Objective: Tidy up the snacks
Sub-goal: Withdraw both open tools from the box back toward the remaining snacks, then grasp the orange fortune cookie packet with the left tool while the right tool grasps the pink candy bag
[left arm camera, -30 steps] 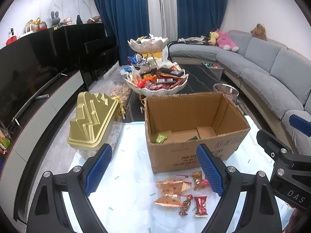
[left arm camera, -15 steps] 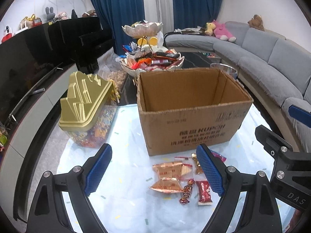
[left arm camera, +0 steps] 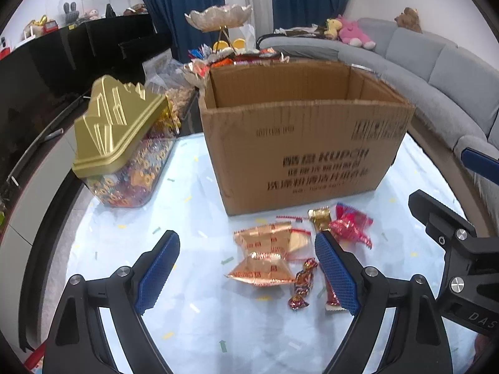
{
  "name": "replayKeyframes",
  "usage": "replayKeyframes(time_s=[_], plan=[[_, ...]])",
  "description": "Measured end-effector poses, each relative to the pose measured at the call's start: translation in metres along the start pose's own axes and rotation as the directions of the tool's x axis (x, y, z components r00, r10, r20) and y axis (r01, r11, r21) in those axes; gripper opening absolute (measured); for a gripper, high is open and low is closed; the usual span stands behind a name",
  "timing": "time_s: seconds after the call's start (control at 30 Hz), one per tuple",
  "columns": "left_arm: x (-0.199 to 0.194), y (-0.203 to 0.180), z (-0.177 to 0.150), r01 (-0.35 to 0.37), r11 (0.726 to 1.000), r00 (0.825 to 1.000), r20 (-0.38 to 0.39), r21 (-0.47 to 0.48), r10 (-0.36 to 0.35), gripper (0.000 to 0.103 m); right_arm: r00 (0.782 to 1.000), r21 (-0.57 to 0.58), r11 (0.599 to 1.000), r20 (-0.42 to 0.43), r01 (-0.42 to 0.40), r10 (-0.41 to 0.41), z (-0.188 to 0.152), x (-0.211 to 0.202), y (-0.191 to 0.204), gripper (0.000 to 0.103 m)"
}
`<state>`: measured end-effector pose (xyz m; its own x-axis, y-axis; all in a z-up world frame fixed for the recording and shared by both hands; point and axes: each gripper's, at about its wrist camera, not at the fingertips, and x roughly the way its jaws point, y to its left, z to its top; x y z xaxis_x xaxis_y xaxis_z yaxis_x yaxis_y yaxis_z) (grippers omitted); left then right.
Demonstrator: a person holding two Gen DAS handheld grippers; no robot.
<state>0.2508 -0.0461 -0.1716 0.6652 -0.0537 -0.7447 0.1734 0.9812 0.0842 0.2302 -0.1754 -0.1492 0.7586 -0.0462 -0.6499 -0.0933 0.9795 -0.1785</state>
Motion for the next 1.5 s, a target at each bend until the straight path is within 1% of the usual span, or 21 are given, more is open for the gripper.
replayKeyframes(time_s=[0.3, 0.63, 0.77, 0.87, 1.0, 1.23, 1.33, 1.4, 1.43, 1.5], plan=[[0.021, -0.002, -0.010, -0.004, 1.000, 1.000, -0.025, -0.001, 0.004, 0.089, 0.998, 0.010, 0.998, -0.022, -0.057, 0.057, -0.011, 0.024, 0.000, 0.090], [0.047, -0.009, -0.011, 0.001, 1.000, 0.999, -0.053, 0.000, -0.001, 0.087, 0.989, -0.028, 0.990, -0.061, -0.136, 0.134, -0.020, 0.053, -0.004, 0.090], [0.056, -0.012, -0.011, 0.007, 1.000, 0.997, -0.071, -0.001, -0.007, 0.082, 0.981, -0.036, 0.983, -0.082, -0.179, 0.176, -0.021, 0.065, -0.005, 0.089], [0.063, -0.011, -0.012, 0.010, 1.000, 0.996, -0.088, -0.009, -0.011, 0.080, 0.969, -0.034, 0.973, -0.108, -0.228, 0.223, -0.022, 0.076, -0.005, 0.089], [0.070, -0.011, -0.014, 0.016, 1.000, 0.995, -0.098, -0.024, -0.018, 0.075, 0.956, -0.038, 0.962, -0.134, -0.269, 0.262, -0.021, 0.089, -0.002, 0.089], [0.088, -0.003, -0.018, 0.025, 0.998, 0.989, -0.143, -0.052, -0.033, 0.072, 0.942, -0.025, 0.955, -0.175, -0.295, 0.286, -0.024, 0.110, 0.003, 0.087], [0.093, -0.002, -0.019, 0.031, 0.998, 0.987, -0.153, -0.056, -0.039, 0.070, 0.937, -0.016, 0.953, -0.190, -0.302, 0.293, -0.026, 0.117, 0.003, 0.080], [0.097, 0.001, -0.017, 0.039, 0.997, 0.987, -0.155, -0.062, -0.048, 0.069, 0.931, -0.003, 0.950, -0.198, -0.312, 0.305, -0.028, 0.121, 0.002, 0.072], [0.098, 0.002, -0.017, 0.043, 0.997, 0.987, -0.155, -0.065, -0.053, 0.067, 0.929, 0.002, 0.949, -0.202, -0.317, 0.310, -0.028, 0.123, 0.002, 0.070], [0.101, 0.003, -0.015, 0.048, 0.996, 0.987, -0.153, -0.069, -0.058, 0.067, 0.924, 0.016, 0.945, -0.206, -0.325, 0.322, -0.029, 0.125, 0.001, 0.060]])
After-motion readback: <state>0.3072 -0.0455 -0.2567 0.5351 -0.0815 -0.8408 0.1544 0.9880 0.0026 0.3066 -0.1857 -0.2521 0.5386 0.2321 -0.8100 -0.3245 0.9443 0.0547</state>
